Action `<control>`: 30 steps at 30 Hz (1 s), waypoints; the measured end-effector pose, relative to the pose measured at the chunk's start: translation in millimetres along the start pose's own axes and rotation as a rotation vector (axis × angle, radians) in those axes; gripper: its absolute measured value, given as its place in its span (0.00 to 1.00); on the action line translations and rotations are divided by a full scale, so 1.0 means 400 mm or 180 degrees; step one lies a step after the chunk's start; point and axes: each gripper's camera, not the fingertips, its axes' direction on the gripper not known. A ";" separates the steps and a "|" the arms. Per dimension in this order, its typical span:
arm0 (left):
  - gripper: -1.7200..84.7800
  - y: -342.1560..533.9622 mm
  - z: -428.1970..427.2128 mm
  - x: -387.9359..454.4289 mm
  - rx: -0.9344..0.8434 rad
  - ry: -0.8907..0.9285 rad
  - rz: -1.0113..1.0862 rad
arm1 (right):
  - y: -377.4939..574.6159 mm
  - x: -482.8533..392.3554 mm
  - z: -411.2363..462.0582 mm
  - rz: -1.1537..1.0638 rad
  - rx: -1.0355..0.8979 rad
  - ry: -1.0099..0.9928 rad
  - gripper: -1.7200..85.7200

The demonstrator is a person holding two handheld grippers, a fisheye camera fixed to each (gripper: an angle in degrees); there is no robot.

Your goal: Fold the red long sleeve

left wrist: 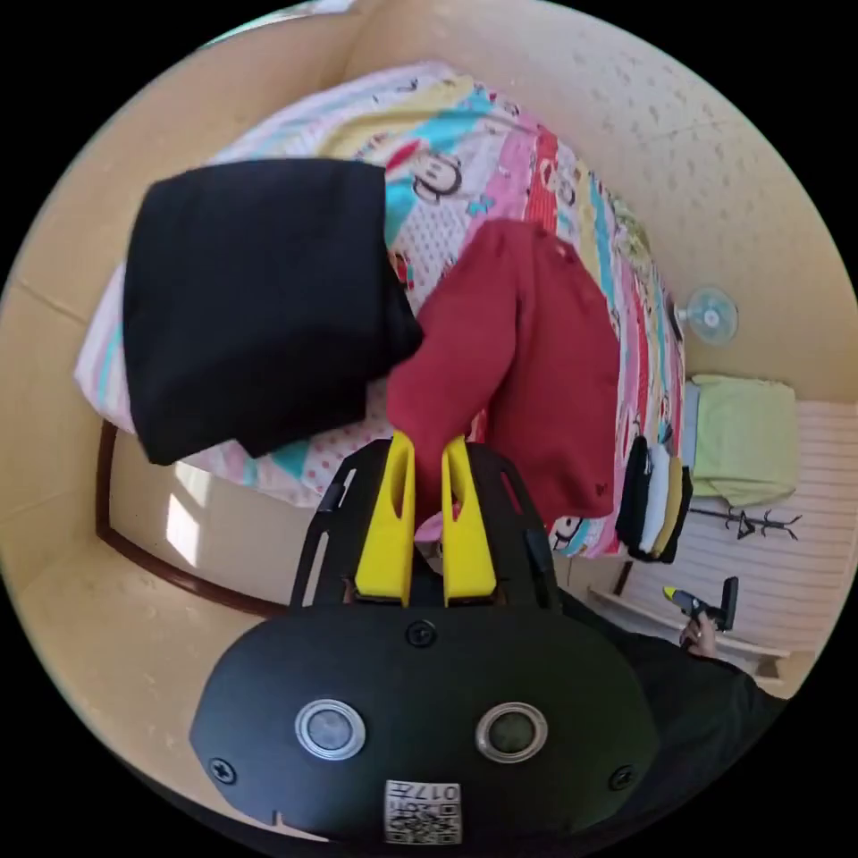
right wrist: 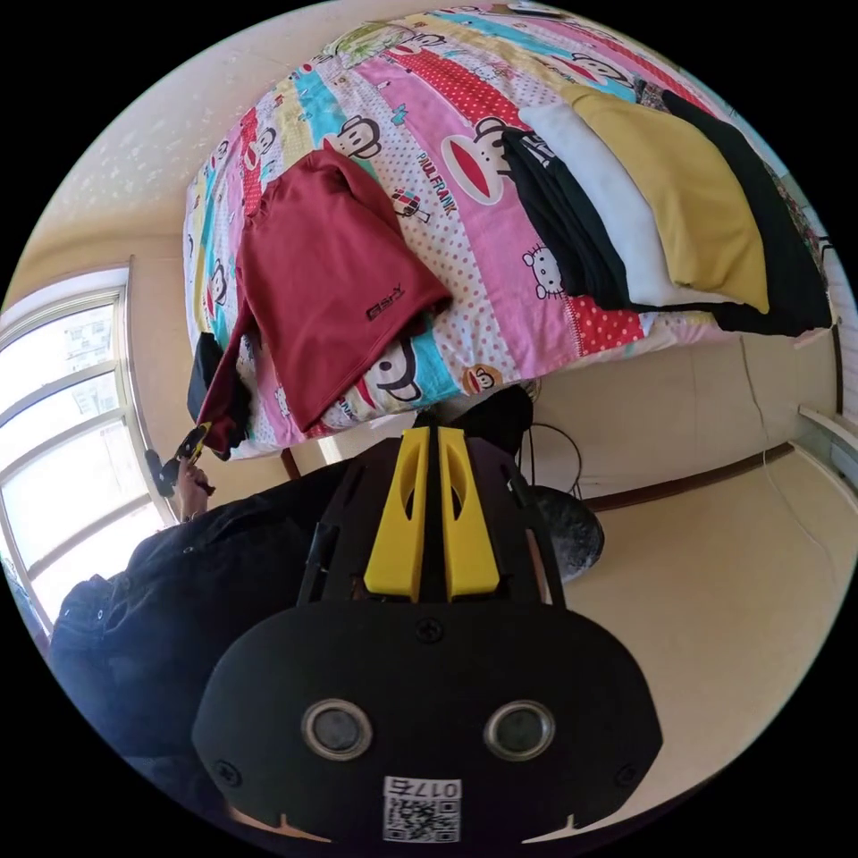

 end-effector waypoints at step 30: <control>0.05 -0.029 0.349 -0.083 -0.2077 0.0406 -0.0294 | -0.789 0.177 0.019 -0.0949 -0.1168 -0.0646 0.06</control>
